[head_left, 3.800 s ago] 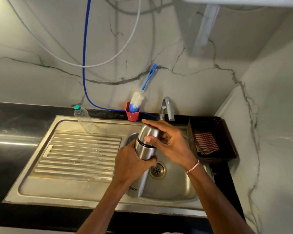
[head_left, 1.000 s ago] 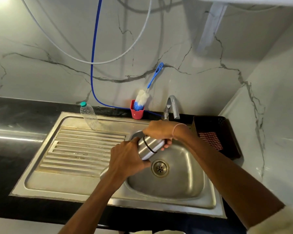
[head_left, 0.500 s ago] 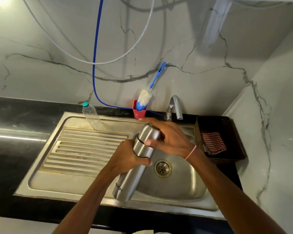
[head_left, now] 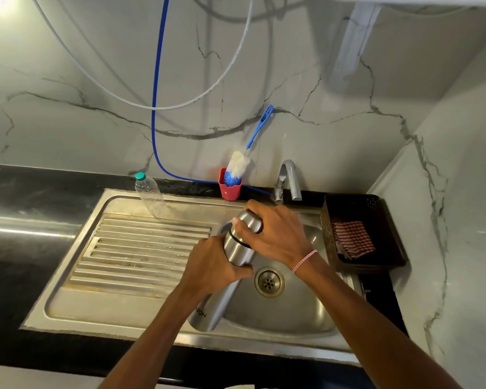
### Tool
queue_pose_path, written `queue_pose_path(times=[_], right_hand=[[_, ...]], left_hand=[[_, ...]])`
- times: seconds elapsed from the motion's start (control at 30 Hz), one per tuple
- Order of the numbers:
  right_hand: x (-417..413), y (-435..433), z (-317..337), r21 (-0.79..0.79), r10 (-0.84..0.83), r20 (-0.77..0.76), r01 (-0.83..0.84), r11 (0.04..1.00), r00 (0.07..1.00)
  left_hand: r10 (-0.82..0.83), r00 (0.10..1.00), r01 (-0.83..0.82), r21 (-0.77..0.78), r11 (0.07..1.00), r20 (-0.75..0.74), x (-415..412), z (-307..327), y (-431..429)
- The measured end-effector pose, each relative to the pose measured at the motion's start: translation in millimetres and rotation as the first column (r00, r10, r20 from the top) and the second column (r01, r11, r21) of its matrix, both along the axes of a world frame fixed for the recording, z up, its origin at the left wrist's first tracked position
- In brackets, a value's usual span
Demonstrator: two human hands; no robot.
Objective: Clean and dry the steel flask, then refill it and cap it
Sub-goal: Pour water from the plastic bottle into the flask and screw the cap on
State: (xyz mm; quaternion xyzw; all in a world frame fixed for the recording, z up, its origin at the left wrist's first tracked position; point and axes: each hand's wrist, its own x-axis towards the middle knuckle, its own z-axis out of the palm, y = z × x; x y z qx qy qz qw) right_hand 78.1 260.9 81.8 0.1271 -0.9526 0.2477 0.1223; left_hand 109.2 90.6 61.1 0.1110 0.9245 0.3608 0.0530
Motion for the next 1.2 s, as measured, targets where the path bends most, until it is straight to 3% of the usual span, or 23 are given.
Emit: queue_pose_path(times=[0.07,0.1,0.17,0.23,0.33,0.4,0.53,0.6,0.73,0.83,0.9,1.03,1.2], right_hand=[[1,0,0,-0.092,0.048,0.122,-0.037,0.995,0.991],[3,0,2,-0.221,0.09,0.216,-0.041,0.974,0.972],[7,1,3,-0.53,0.194,0.368,0.034,0.847,0.909],[12,0,-4,-0.641,0.294,0.379,0.02,0.767,0.878],[17,-14,-19,-0.595,0.316,0.325,-0.067,0.801,0.891],[18,-29,-29,-0.561,0.25,0.301,-0.042,0.827,0.92],[11,-49,-41,-0.61,0.217,0.35,0.046,0.791,0.911],[5,-57,-45,-0.544,0.197,0.343,0.024,0.839,0.919],[-20,-81,-49,-0.379,0.115,0.293,0.005,0.925,0.949],[-51,-97,-51,-0.35,0.069,0.241,0.02,0.937,0.968],[-74,-105,-51,-0.357,0.024,0.182,0.044,0.933,0.983],[-121,-119,-50,-0.365,-0.106,0.159,0.158,0.917,0.982],[-169,-135,-63,-0.384,-0.173,0.153,0.22,0.897,0.973]], left_hand=[[0.013,1.0,-0.013,0.008,1.0,0.001,1,-5,-5],[0.029,1.0,-0.029,0.017,0.999,0.003,2,-7,-7],[0.076,0.997,-0.077,0.054,0.996,0.008,4,-11,-13],[0.116,0.993,-0.118,0.096,0.988,0.026,6,-17,-21],[0.153,0.988,-0.153,0.1,0.983,0.014,8,-26,-29],[0.171,0.985,-0.17,0.073,0.983,-0.014,8,-29,-32],[0.2,0.98,-0.198,0.091,0.976,-0.007,3,-41,-45],[0.208,0.978,-0.207,0.096,0.974,-0.001,0,-49,-52],[0.244,0.965,-0.256,0.15,0.955,0.098,-17,-71,-67],[0.288,0.953,-0.301,0.16,0.94,0.096,-31,-90,-77],[0.319,0.918,-0.369,0.214,0.904,0.236,-41,-98,-82],[0.157,0.911,-0.3,0.353,0.886,0.38,-76,-124,-86],[0.117,0.907,-0.296,0.413,0.862,0.405,-136,-131,-95]])
